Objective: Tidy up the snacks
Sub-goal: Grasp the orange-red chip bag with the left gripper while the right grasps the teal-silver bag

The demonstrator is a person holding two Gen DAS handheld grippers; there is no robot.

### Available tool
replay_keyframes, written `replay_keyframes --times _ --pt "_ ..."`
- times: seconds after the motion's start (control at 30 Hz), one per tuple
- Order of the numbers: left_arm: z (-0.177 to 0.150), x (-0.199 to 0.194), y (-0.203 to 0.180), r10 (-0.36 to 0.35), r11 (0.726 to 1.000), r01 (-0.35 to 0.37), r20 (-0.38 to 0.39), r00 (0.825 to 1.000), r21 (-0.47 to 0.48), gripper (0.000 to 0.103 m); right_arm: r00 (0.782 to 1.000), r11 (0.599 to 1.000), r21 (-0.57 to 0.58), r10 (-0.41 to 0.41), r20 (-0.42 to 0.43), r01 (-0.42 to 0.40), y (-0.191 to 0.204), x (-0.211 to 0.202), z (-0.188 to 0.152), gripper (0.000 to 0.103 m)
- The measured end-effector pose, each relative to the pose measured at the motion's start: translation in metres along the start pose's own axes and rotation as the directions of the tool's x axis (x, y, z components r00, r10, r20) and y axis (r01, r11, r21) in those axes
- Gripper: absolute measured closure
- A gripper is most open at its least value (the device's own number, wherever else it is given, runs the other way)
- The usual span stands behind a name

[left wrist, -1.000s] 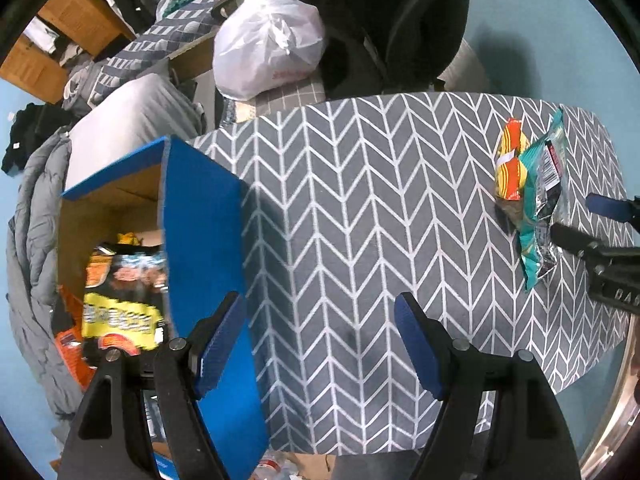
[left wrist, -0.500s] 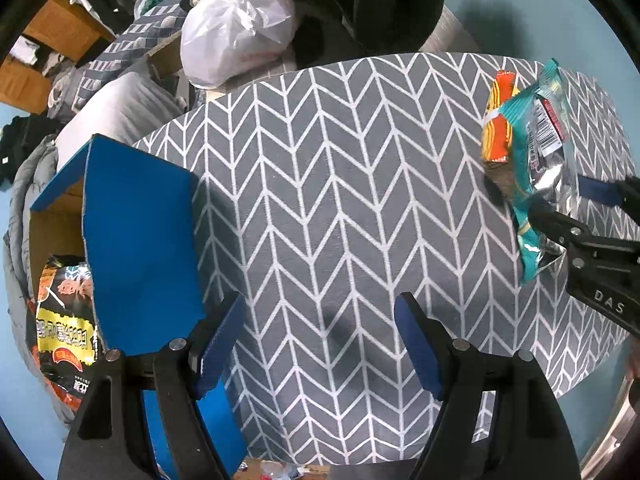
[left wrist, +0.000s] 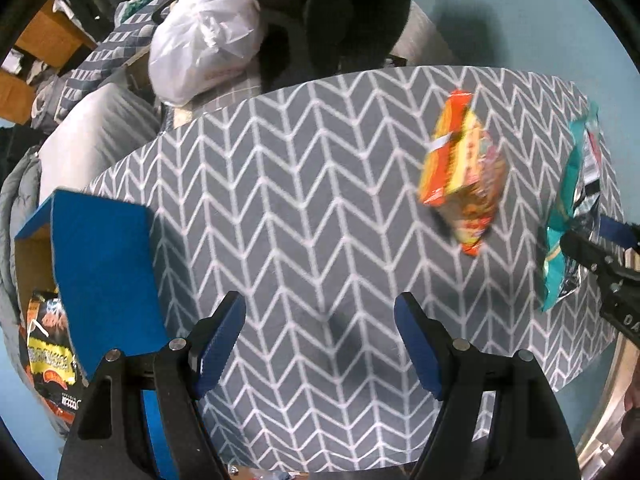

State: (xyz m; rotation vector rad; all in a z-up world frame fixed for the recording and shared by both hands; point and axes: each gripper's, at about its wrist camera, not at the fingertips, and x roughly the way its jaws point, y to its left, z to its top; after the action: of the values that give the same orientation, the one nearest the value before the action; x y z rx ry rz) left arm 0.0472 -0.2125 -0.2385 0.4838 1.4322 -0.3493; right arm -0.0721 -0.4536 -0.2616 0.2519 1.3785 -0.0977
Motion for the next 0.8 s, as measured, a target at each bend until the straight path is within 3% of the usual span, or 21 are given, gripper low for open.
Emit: replay_keyframes --times 0.27,0.6,0.8 --pt "0.024 0.001 -0.032 -0.062 0.998 0.062 0.016 0.998 -0.021 0.017 0.999 0.997 0.075 -0.016 -0.034 0.019 -0.043 0.009 -0.017 0.051" --pt "0.051 0.027 -0.05 -0.105 0.988 0.103 -0.014 0.994 -0.119 0.017 0.999 0.994 0.107 0.004 -0.038 0.0 -0.063 0.01 -0.012 0.049" --pt "0.068 0.035 -0.047 -0.136 0.973 0.131 -0.014 0.991 -0.19 0.015 0.999 0.991 0.131 0.013 -0.045 -0.007 -0.063 0.016 -0.006 0.029"
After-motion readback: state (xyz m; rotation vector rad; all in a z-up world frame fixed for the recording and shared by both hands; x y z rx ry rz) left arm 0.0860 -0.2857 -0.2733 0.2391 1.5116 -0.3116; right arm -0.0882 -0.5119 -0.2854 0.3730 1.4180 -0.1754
